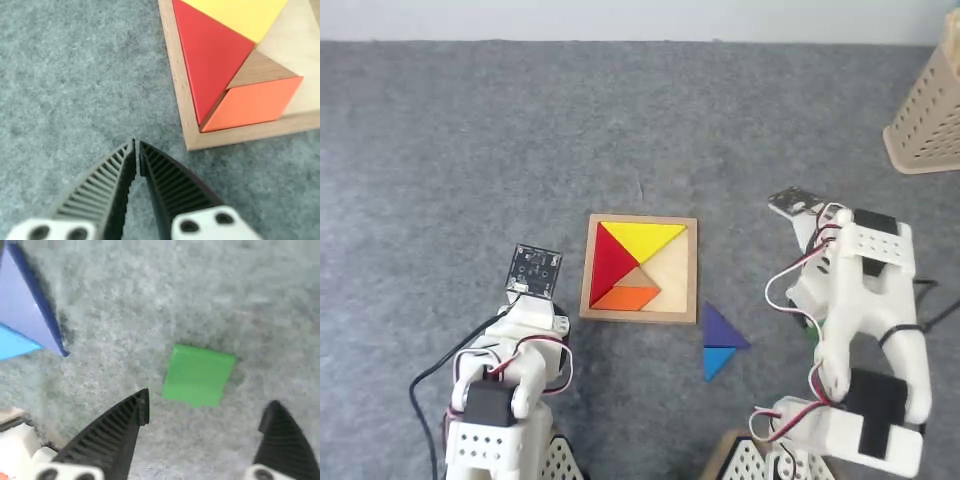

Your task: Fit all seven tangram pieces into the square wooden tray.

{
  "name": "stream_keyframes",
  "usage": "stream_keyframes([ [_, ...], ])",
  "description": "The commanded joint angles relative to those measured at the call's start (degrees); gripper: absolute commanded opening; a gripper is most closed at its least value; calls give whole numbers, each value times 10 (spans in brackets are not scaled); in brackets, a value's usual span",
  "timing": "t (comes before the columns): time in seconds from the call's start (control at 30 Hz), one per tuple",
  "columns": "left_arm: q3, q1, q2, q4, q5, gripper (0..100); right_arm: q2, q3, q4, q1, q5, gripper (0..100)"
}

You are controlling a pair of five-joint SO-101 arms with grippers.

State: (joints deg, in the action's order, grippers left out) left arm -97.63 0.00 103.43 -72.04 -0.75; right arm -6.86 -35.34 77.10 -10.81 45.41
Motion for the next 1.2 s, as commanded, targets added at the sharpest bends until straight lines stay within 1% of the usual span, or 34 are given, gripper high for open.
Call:
stream_keyframes([
  [0.0, 11, -3, 12, -4, 4, 12, 36, 4, -30, 2, 13, 351],
  [0.17, 11, -3, 12, -4, 4, 12, 136, 21, -92, 3, -4, 339],
  [0.23, 11, -3, 12, -4, 4, 12, 169, 43, -95, 3, -12, 289],
  [0.33, 11, -3, 12, -4, 4, 12, 196, 77, -78, 2, -21, 165],
  [0.4, 11, -3, 12, -4, 4, 12, 196, 91, -73, 2, -44, 91],
  [0.47, 11, -3, 12, -4, 4, 12, 182, 97, -72, 4, -55, 45],
  [0.6, 11, -3, 12, -4, 4, 12, 117, 96, -49, 18, -65, 39],
  [0.67, 11, -3, 12, -4, 4, 12, 76, 95, -36, 33, -88, 38],
  [0.8, 11, -3, 12, -4, 4, 12, -15, 96, 2, 95, -114, 38],
  [0.93, 11, -3, 12, -4, 4, 12, -80, 120, 15, 189, -161, 38],
  [1.07, 11, -3, 12, -4, 4, 12, -52, 193, 41, 313, -210, 38],
  [1.17, 11, -3, 12, -4, 4, 12, 9, 262, 42, 375, -237, 38],
])
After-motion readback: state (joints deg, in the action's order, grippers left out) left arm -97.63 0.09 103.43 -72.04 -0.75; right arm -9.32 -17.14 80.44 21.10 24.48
